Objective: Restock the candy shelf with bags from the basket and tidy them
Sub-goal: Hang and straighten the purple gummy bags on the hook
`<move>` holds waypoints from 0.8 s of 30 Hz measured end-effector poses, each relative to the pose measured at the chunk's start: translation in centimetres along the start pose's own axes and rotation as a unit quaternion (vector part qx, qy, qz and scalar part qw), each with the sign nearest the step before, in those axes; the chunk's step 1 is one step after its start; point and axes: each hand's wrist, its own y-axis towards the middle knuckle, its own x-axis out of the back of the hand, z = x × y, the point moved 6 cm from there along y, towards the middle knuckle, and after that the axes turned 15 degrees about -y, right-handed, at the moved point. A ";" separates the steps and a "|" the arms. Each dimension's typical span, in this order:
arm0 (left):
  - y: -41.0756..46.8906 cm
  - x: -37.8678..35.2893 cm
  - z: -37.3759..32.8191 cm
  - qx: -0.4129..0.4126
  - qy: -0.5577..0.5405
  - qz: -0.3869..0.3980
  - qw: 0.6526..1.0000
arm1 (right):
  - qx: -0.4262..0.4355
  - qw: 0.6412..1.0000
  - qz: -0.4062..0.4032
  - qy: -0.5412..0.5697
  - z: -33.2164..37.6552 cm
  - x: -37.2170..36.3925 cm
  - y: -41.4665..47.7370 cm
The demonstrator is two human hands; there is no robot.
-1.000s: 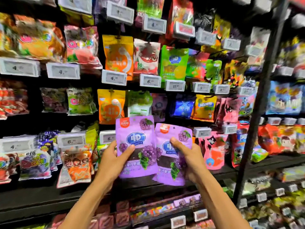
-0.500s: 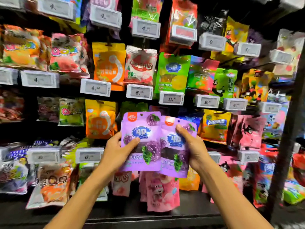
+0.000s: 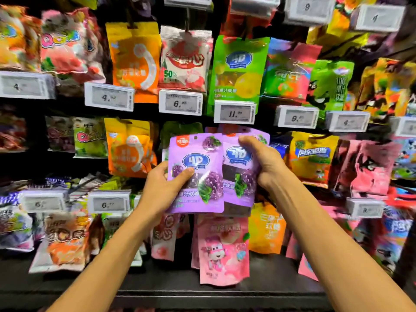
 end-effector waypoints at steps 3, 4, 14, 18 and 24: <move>0.5 -0.1 0.0 0.005 -0.006 0.007 1.000 | 0.002 1.000 -0.008 0.012 0.4 -0.3 0.7; 0.6 -0.1 0.0 0.009 -0.007 0.010 1.000 | 0.002 1.000 -0.013 0.002 0.5 -0.3 0.9; 1.4 -0.1 0.3 0.040 -0.037 0.031 0.998 | 0.013 0.999 -0.037 -0.033 1.6 -1.1 2.5; 1.4 -0.1 0.3 0.040 -0.035 0.039 0.998 | -0.004 0.997 -0.036 -0.064 1.1 -1.1 2.6; 1.2 -0.2 0.5 0.047 -0.033 0.046 0.997 | -0.002 0.998 -0.037 -0.054 0.9 -0.9 2.6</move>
